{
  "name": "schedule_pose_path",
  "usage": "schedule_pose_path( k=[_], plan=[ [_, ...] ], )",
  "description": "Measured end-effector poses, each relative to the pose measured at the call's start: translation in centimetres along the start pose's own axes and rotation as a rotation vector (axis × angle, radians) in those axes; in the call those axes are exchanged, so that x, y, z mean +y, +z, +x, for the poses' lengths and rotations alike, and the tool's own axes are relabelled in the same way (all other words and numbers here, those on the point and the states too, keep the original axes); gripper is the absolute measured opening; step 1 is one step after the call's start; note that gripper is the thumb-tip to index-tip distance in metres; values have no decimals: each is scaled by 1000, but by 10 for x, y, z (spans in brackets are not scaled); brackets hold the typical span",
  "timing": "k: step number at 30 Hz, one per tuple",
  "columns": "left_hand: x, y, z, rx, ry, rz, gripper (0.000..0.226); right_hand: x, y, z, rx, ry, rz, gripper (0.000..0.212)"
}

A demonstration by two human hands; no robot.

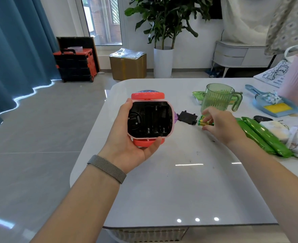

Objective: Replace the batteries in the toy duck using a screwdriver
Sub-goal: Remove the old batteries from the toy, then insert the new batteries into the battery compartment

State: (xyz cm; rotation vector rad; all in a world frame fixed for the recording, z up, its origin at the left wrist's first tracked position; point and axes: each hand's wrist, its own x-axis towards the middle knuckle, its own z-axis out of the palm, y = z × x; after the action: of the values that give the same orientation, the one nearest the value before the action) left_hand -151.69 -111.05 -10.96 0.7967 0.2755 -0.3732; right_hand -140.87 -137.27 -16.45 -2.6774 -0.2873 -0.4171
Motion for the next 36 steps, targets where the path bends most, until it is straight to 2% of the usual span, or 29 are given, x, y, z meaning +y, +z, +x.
schedule_pose_path(
  k=[2, 4, 8, 12, 14, 16, 18, 23, 26, 28, 31, 33, 36],
  plan=[
    [1, 0, 0, 0, 0, 1, 53, 5, 4, 0, 27, 14, -15, 20],
    [1, 0, 0, 13, 3, 4, 53, 9, 7, -3, 62, 1, -62, 11],
    [0, 2, 0, 19, 3, 0, 51, 13, 4, -8, 193, -52, -148, 9],
    [0, 4, -2, 30, 7, 2, 49, 21, -11, -8, 320, 104, -67, 20],
    [0, 5, -3, 31, 3, 4, 48, 27, -14, -12, 262, 234, -139, 26],
    [0, 6, -4, 31, -2, 9, 48, 30, -14, -19, 130, 352, -232, 30],
    [-1, 6, -5, 23, -6, 14, 48, 28, -14, -24, 63, 424, -237, 33],
    [-1, 6, -7, 5, -13, 11, 48, 23, -16, -22, 1, 524, -322, 36],
    [-1, 5, -7, 1, -22, 3, 50, 24, -13, -22, 31, 468, -376, 36],
    [0, 5, -7, 4, -25, 1, 49, 23, -12, -23, 162, 375, -178, 29],
    [1, 6, -7, 9, -16, 7, 47, 11, -23, -20, 278, 353, 484, 20],
    [0, 6, -6, 9, -9, 15, 49, -1, -35, -18, 264, 413, 904, 23],
    [0, 6, -6, 11, -11, 18, 52, -21, -46, -17, 174, 497, 1311, 24]
  ],
)
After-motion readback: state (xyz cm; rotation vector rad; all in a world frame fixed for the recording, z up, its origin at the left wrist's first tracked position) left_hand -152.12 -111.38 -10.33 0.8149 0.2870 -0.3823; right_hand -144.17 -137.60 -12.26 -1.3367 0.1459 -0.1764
